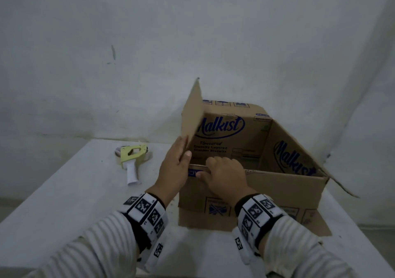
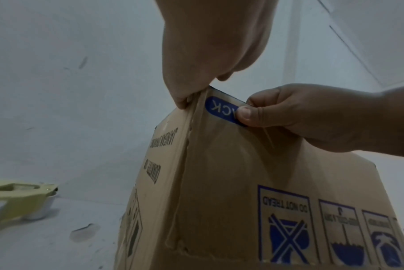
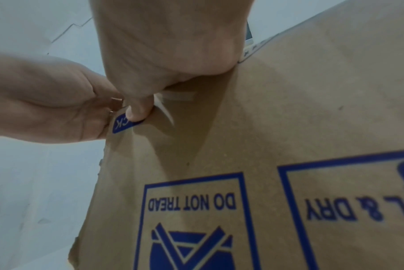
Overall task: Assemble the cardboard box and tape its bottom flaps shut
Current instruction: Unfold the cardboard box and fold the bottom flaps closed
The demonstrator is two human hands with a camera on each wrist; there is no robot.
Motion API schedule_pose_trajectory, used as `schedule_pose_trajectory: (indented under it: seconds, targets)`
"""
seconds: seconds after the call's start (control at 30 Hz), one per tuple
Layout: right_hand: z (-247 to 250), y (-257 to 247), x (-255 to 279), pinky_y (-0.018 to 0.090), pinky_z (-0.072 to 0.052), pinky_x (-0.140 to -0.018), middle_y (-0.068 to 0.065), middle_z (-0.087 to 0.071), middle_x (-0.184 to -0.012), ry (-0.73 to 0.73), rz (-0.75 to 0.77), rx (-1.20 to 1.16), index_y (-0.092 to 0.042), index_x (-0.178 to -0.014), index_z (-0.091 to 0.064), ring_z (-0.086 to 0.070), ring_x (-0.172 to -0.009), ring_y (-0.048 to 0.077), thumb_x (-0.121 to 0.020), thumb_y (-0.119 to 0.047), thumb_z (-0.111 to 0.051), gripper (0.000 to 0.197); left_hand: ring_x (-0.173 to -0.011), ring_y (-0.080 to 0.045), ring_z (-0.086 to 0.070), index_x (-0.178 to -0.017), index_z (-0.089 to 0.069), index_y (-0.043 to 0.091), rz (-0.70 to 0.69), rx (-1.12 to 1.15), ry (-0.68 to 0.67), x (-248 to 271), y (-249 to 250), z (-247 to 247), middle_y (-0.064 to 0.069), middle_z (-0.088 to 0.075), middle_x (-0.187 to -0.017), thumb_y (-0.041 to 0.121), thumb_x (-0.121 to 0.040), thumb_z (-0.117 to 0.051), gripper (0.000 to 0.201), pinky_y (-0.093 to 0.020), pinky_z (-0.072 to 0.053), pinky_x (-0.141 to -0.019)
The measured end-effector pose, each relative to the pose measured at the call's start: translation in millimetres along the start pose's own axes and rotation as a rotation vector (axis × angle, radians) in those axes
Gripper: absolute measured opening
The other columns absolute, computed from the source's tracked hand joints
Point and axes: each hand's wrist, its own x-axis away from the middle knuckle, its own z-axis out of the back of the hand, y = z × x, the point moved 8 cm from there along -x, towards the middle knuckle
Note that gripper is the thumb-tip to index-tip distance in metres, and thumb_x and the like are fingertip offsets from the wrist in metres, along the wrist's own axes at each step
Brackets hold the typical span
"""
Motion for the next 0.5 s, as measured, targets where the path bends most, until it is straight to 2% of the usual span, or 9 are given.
schedule_pose_trajectory:
  seconds: [0.07,0.13,0.23,0.33,0.4,0.5]
  targets:
    - [1.7,-1.0,1.5,0.025,-0.035,-0.051,-0.002,-0.063,-0.062,0.051,0.002,0.037,-0.019,-0.066,-0.059,-0.063,-0.056,0.020,-0.079,-0.056,-0.040,0.044,-0.144,-0.010,-0.022,-0.145,-0.034,0.026,-0.020,-0.171,-0.098,-1.5,-5.7,-8.4,0.005,-0.026,-0.156,0.023,-0.100,-0.039,0.045,-0.021,-0.017,-0.113]
    - [2.7,0.6,2.9,0.023,-0.039,-0.046,-0.005,-0.061,-0.055,0.086,-0.007,0.029,-0.022,-0.060,-0.057,-0.060,-0.048,0.016,-0.077,-0.057,-0.038,0.044,-0.145,-0.009,-0.019,-0.143,-0.038,0.025,-0.025,-0.251,-0.151,-1.6,-10.1,-12.8,0.006,-0.027,-0.156,0.027,-0.100,-0.038,0.043,-0.021,-0.015,-0.114]
    - [8.6,3.7,11.4,0.026,-0.046,-0.054,-0.004,-0.062,-0.066,0.142,0.001,-0.110,-0.020,-0.071,-0.061,-0.060,-0.060,0.016,-0.080,-0.055,-0.042,0.041,-0.146,-0.010,-0.018,-0.142,-0.042,0.023,-0.030,-0.306,-0.179,-3.0,-10.5,-14.0,0.004,-0.030,-0.155,0.028,-0.100,-0.037,0.042,-0.023,-0.015,-0.115]
    - [17.5,20.6,19.3,0.024,-0.040,-0.071,0.003,-0.059,-0.088,0.208,-0.083,-0.322,-0.012,-0.089,-0.061,-0.052,-0.082,0.017,-0.085,-0.038,-0.056,0.027,-0.146,-0.013,-0.018,-0.140,-0.045,0.021,-0.020,-0.361,-0.200,-3.5,-8.0,-14.4,0.001,-0.032,-0.154,0.028,-0.101,-0.036,0.041,-0.028,-0.015,-0.117]
    - [23.5,34.9,23.5,0.028,-0.039,-0.074,0.005,-0.056,-0.092,0.272,-0.159,-0.326,-0.011,-0.089,-0.061,-0.048,-0.085,0.020,-0.084,-0.031,-0.062,0.021,-0.145,-0.015,-0.021,-0.137,-0.048,0.020,-0.007,-0.405,-0.187,-0.6,-0.1,-14.3,0.000,-0.036,-0.152,0.027,-0.101,-0.034,0.040,-0.035,-0.015,-0.118]
    - [24.4,60.3,30.5,0.031,-0.033,-0.073,0.005,-0.057,-0.093,0.263,-0.264,-0.244,-0.013,-0.087,-0.064,-0.050,-0.087,0.024,-0.086,-0.034,-0.062,0.021,-0.143,-0.019,-0.023,-0.132,-0.049,0.021,0.018,-0.630,-0.167,5.9,16.5,-20.9,0.000,-0.039,-0.148,0.035,-0.100,-0.031,0.039,-0.049,-0.007,-0.117]
